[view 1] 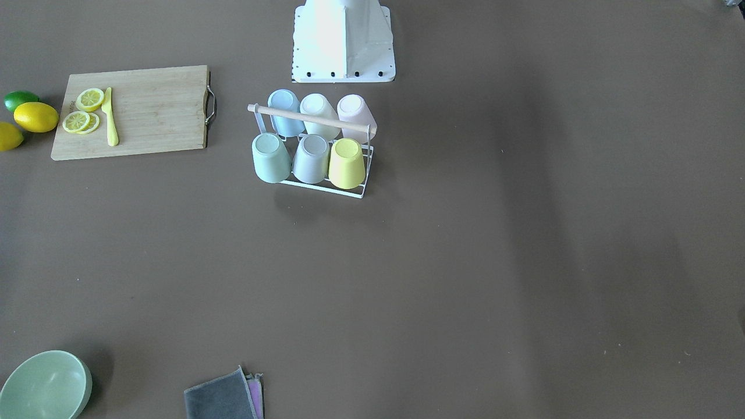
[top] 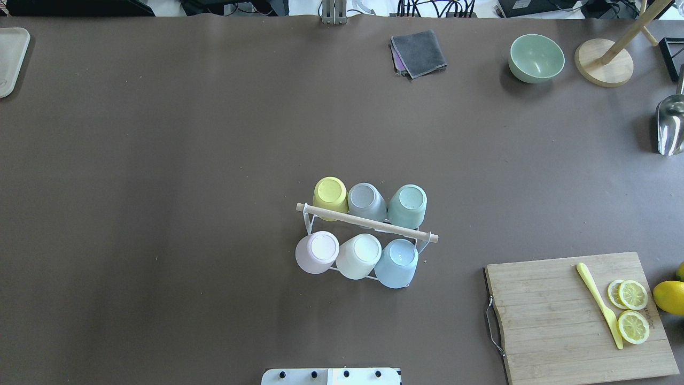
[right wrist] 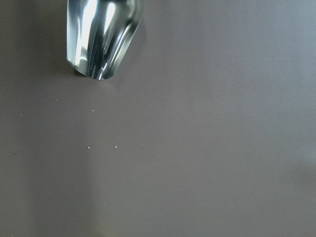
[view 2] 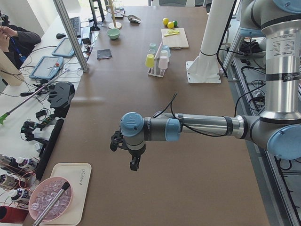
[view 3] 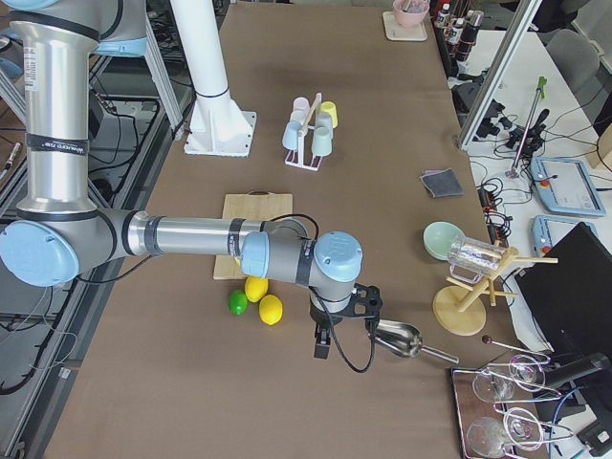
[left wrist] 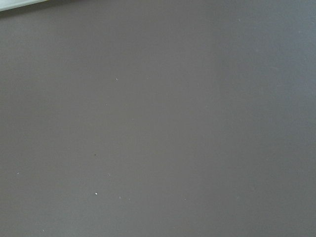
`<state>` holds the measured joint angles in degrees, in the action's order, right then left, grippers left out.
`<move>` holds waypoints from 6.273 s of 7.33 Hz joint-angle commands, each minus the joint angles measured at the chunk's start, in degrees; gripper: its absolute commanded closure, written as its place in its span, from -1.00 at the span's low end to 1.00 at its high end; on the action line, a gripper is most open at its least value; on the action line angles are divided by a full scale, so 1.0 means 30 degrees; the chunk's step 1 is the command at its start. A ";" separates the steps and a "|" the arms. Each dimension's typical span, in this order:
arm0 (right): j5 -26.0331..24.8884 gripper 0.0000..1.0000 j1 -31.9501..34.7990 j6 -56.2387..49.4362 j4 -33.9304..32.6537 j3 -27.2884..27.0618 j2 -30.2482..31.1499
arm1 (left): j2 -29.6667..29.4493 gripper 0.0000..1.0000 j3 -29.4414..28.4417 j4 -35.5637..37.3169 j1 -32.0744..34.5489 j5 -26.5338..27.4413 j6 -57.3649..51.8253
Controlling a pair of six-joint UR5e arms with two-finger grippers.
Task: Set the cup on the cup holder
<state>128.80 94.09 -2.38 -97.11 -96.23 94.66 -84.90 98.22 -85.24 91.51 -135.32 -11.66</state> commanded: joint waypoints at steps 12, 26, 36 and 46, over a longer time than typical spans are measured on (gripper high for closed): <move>0.0369 -1.00 0.0160 0.0238 -0.0882 -0.0090 -0.0089 | -0.0178 -0.97 -0.0954 -0.3462 0.0111 -0.0038 0.4201; 0.0369 -1.00 0.0160 0.0238 -0.0853 -0.0148 -0.0118 | 0.0027 -0.97 -0.0982 -0.3638 0.0111 -0.0038 0.4210; 0.0340 -1.00 0.0160 0.0238 -0.0824 -0.0178 -0.0089 | -0.0119 -0.97 -0.0894 -0.3667 0.0081 -0.0009 0.4181; 0.0339 -1.00 0.0160 0.0209 -0.0736 -0.0148 -0.0059 | -0.0148 -0.97 -0.1129 -0.4342 0.0081 0.0050 0.4151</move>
<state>129.83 94.57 -1.76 -99.32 -96.68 94.48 -85.35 94.90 -98.28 91.76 -135.18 0.75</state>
